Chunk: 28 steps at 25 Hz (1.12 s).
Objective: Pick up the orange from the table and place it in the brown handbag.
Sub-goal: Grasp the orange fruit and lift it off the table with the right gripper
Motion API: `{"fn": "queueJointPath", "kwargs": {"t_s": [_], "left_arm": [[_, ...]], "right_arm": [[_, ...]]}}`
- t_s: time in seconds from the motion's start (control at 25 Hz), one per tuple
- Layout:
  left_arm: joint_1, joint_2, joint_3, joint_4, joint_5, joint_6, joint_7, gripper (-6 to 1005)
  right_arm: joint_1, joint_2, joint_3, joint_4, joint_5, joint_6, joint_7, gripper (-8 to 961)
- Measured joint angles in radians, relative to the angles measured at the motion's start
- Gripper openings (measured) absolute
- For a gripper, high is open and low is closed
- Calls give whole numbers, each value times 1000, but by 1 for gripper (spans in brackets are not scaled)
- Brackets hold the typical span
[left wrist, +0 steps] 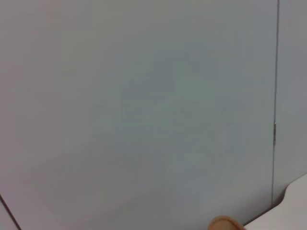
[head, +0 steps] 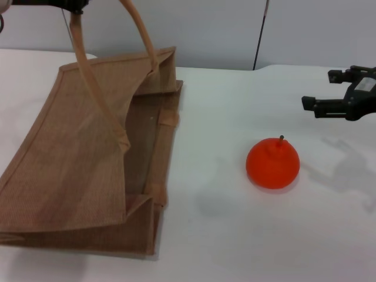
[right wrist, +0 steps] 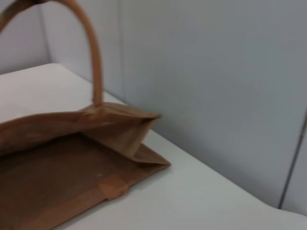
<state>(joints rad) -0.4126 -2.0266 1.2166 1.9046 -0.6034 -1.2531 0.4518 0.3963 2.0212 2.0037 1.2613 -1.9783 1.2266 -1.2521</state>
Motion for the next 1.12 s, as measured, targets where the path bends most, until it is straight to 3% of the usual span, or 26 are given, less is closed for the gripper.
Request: {"fn": "queueJointPath", "kwargs": {"t_s": [0.2,0.52,1.12], "left_arm": [[-4,-1,5,7,-1,-8,4,124],[-14,-1,6,11,-12,-17,12,123],[-18,-2,11,1,-6,-17,19,122]], "right_arm": [[1,0,-19,4,-40,41,41,897],[39,0,-135,-13,-205,43,150,896],[75,5,-235,-44,-200,20,191,896]]}}
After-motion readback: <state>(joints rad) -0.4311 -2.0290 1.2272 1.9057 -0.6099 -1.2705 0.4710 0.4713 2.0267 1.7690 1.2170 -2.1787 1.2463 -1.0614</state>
